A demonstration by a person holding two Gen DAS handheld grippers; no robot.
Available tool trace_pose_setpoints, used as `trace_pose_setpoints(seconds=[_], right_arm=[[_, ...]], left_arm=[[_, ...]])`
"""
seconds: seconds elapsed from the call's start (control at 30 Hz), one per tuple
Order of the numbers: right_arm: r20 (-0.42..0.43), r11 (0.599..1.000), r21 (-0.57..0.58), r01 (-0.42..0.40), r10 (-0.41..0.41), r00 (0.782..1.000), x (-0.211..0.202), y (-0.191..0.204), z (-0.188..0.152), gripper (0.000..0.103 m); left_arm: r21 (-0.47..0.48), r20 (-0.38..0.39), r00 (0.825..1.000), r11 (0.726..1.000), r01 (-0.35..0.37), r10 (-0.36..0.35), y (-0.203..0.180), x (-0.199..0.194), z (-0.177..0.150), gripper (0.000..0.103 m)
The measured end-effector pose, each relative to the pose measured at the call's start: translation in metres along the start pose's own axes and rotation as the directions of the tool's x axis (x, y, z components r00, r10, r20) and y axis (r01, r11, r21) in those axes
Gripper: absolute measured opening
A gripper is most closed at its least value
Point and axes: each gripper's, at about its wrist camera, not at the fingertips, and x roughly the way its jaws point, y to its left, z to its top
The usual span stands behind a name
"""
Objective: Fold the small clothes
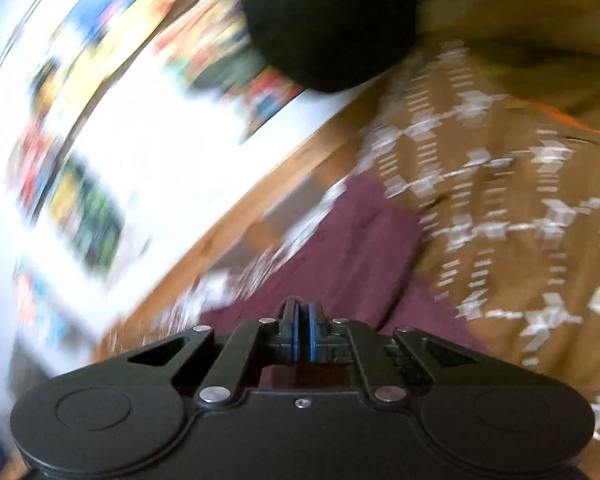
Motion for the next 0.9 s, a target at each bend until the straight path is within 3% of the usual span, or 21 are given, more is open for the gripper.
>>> trace_pose_setpoints(seconds=[0.1, 0.2, 0.23, 0.33, 0.37, 0.47, 0.5, 0.57, 0.6, 0.63, 0.67, 0.73, 0.77, 0.8, 0.83, 0.9], right_arm=[[0.015, 0.99, 0.061, 0.13, -0.131, 0.991, -0.003, -0.02, 0.008, 0.006], [-0.003, 0.966, 0.083, 0.244, -0.245, 0.97, -0.002, -0.028, 0.006, 0.027], [-0.008, 0.958, 0.071, 0.277, -0.277, 0.961, -0.001, -0.028, 0.005, 0.029], [0.005, 0.956, -0.024, 0.291, -0.291, 0.957, 0.0, -0.021, 0.001, 0.051], [0.018, 0.956, -0.07, 0.283, -0.283, 0.959, 0.001, -0.014, -0.001, 0.064], [0.035, 0.955, -0.174, 0.242, -0.239, 0.97, 0.003, -0.001, -0.007, 0.076], [0.025, 0.954, -0.197, 0.227, -0.227, 0.974, 0.005, 0.004, -0.008, 0.08], [-0.024, 0.954, -0.231, 0.19, -0.2, 0.979, 0.016, 0.009, -0.012, 0.083], [-0.055, 0.951, -0.252, 0.181, -0.201, 0.978, 0.023, 0.011, -0.014, 0.085], [-0.087, 0.941, -0.284, 0.184, -0.217, 0.972, 0.031, 0.012, -0.017, 0.085], [-0.107, 0.925, -0.322, 0.201, -0.246, 0.963, 0.037, 0.014, -0.021, 0.083], [-0.126, 0.891, -0.394, 0.228, -0.298, 0.946, 0.046, 0.017, -0.029, 0.06], [-0.135, 0.878, -0.422, 0.229, -0.31, 0.941, 0.049, 0.019, -0.03, 0.039], [-0.128, 0.867, -0.44, 0.236, -0.32, 0.939, 0.049, 0.02, -0.033, 0.032], [-0.114, 0.859, -0.453, 0.24, -0.323, 0.94, 0.048, 0.021, -0.032, 0.032], [-0.091, 0.857, -0.458, 0.234, -0.308, 0.947, 0.045, 0.025, -0.03, 0.024]], left_arm=[[0.052, 0.021, 0.999, 0.998, -0.038, 0.037, -0.007, 0.002, -0.001, 0.061], [0.125, 0.057, 0.996, 0.989, -0.077, 0.071, -0.016, 0.004, -0.001, 0.066], [0.152, 0.078, 0.993, 0.983, -0.105, 0.094, -0.02, 0.004, -0.002, 0.066], [0.248, 0.147, 0.978, 0.951, -0.183, 0.15, -0.035, 0.005, -0.005, 0.068], [0.279, 0.169, 0.972, 0.938, -0.207, 0.164, -0.04, 0.005, -0.007, 0.068], [0.341, 0.23, 0.957, 0.906, -0.252, 0.179, -0.053, 0.004, -0.009, 0.068], [0.351, 0.244, 0.954, 0.901, -0.255, 0.175, -0.055, 0.004, -0.009, 0.065], [0.363, 0.262, 0.951, 0.896, -0.255, 0.164, -0.057, 0.004, -0.01, 0.045], [0.362, 0.266, 0.951, 0.898, -0.25, 0.158, -0.057, 0.003, -0.009, 0.022], [0.353, 0.272, 0.95, 0.903, -0.246, 0.153, -0.056, 0.002, -0.009, 0.01], [0.338, 0.28, 0.949, 0.91, -0.239, 0.145, -0.054, 0.001, -0.009, 0.007], [0.29, 0.289, 0.95, 0.935, -0.205, 0.119, -0.047, -0.005, -0.007, 0.005], [0.263, 0.288, 0.949, 0.943, -0.204, 0.125, -0.044, -0.008, -0.007, 0.004], [0.232, 0.283, 0.948, 0.949, -0.213, 0.144, -0.039, -0.012, -0.006, 0.004], [0.196, 0.271, 0.949, 0.956, -0.218, 0.161, -0.033, -0.015, -0.006, 0.004], [0.093, 0.2, 0.965, 0.977, -0.192, 0.17, -0.016, -0.019, -0.004, 0.004]])
